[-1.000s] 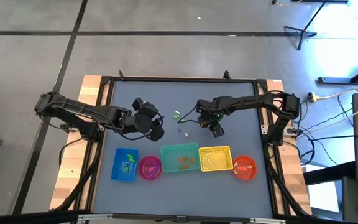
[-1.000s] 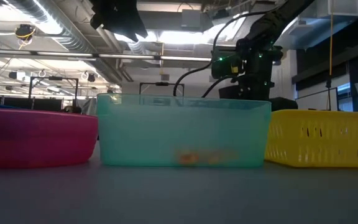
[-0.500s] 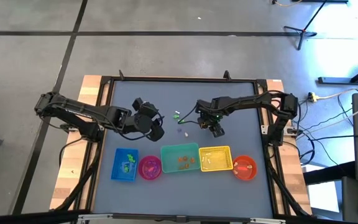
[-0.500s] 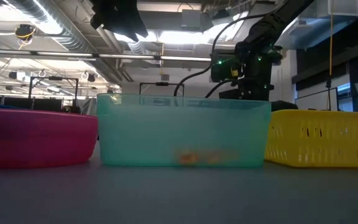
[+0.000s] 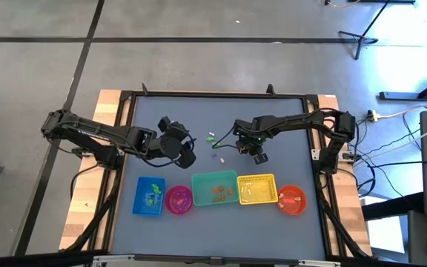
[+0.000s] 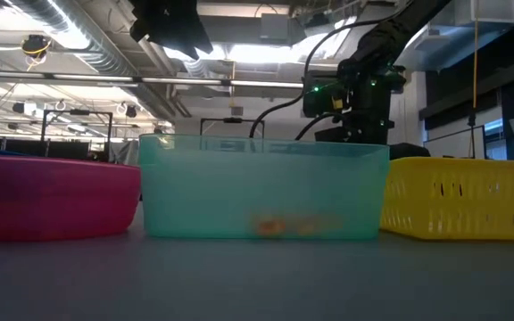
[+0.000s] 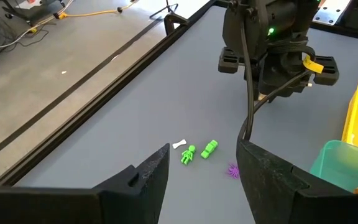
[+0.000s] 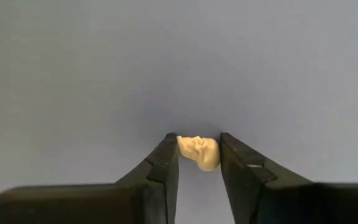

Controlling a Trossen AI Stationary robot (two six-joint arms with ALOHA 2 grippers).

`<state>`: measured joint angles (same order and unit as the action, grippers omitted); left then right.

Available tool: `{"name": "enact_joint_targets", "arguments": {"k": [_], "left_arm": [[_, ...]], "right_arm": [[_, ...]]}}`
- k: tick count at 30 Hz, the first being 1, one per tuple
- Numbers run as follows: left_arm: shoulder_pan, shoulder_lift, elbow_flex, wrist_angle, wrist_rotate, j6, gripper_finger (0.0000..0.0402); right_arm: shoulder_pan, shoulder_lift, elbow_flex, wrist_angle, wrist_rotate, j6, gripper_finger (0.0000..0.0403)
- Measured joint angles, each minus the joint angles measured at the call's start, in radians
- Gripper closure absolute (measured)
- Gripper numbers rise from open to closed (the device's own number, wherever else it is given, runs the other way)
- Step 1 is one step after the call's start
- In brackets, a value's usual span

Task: Sort Halloween decoration
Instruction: Put the white skull toy into the orange bin

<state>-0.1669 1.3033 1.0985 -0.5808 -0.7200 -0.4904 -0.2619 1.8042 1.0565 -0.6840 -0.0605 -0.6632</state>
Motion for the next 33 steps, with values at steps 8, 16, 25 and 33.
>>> {"name": "enact_joint_targets", "arguments": {"k": [8, 16, 25, 33], "left_arm": [[0.000, 0.000, 0.000, 0.000, 0.000, 0.000, 0.0230], [0.000, 0.000, 0.000, 0.000, 0.000, 0.000, 0.0230], [0.000, 0.000, 0.000, 0.000, 0.004, 0.000, 0.0230], [0.000, 0.000, 0.000, 0.001, 0.004, 0.000, 0.0230]], "right_arm": [[0.001, -0.002, 0.006, -0.020, -0.002, 0.003, 0.0307], [0.000, 0.000, 0.103, -0.220, 0.004, 0.032, 0.0313], [0.001, -0.002, 0.243, -0.418, -0.199, 0.034, 0.0313], [0.022, -0.003, 0.315, -0.495, -0.168, 0.084, 0.0313]]}}
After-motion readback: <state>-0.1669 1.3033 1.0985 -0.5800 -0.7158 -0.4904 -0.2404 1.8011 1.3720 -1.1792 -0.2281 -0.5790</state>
